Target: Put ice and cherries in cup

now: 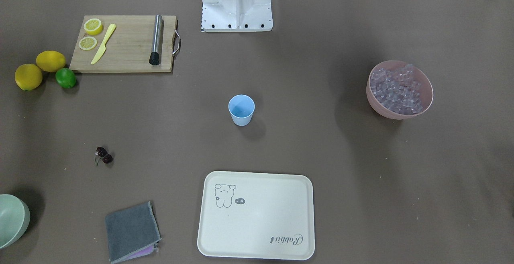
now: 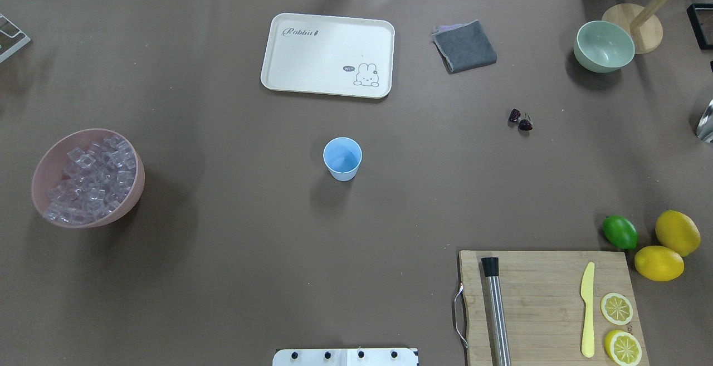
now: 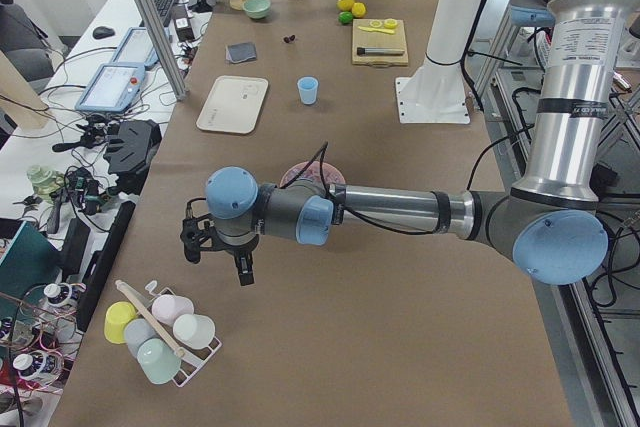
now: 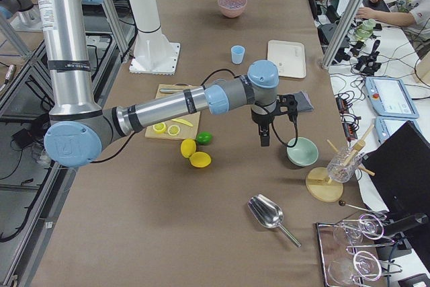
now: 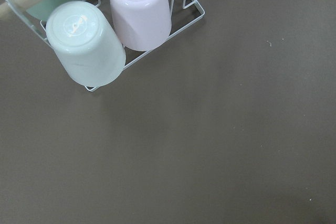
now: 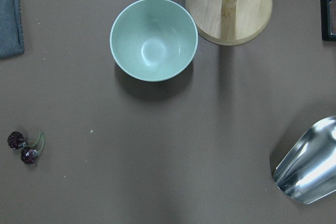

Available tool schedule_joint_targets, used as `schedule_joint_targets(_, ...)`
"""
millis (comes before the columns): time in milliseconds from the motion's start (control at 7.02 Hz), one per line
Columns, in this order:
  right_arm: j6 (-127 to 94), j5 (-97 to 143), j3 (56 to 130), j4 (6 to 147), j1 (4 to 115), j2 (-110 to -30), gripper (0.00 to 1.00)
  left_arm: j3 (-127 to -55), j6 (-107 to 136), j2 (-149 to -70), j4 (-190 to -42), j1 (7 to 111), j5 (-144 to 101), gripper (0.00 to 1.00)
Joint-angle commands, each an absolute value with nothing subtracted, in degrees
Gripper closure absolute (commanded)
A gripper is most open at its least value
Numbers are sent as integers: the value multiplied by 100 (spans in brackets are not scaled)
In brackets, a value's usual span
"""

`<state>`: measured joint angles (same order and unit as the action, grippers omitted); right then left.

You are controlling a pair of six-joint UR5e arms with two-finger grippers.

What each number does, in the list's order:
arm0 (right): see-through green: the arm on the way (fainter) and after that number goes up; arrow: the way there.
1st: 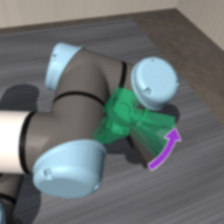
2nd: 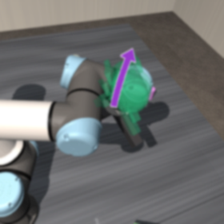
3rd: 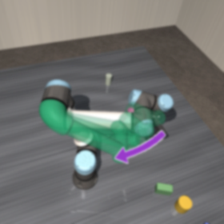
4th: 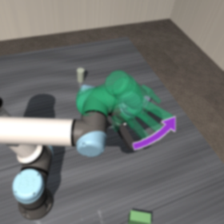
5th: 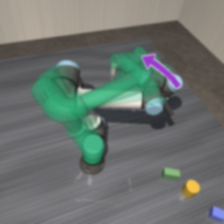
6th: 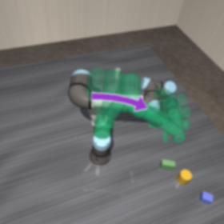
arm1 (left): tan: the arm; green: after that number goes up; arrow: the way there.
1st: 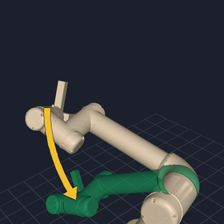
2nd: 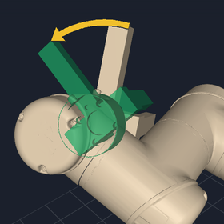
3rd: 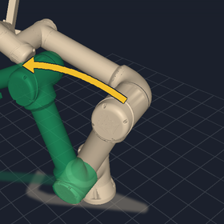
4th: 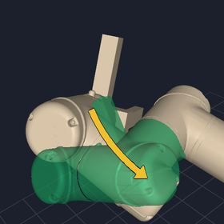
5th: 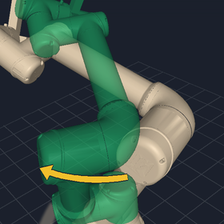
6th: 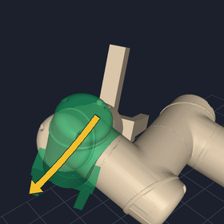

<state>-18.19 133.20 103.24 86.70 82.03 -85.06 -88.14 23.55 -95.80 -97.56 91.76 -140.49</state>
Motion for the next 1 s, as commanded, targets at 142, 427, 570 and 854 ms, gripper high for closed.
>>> schedule_joint_targets(142, -1828, 13298, 10292, 8666, 8183, -8447, 0, -8965, 2355, -9676, -9782, 9167, -14106, 2)
schedule_joint_targets(427, -1828, 13237, 10301, 8657, 8183, -8438, 0, -8861, 2355, -10087, -9765, 9028, -14045, 2)
schedule_joint_targets(570, -1828, 13184, 10327, 8649, 8183, -8438, 0, -8929, 2347, -10133, -9808, 9009, -14045, 2)
schedule_joint_targets(854, -1846, 13140, 10327, 8457, 8183, -8464, 0, -8824, 2364, -10134, -10421, 8755, -13110, 2)
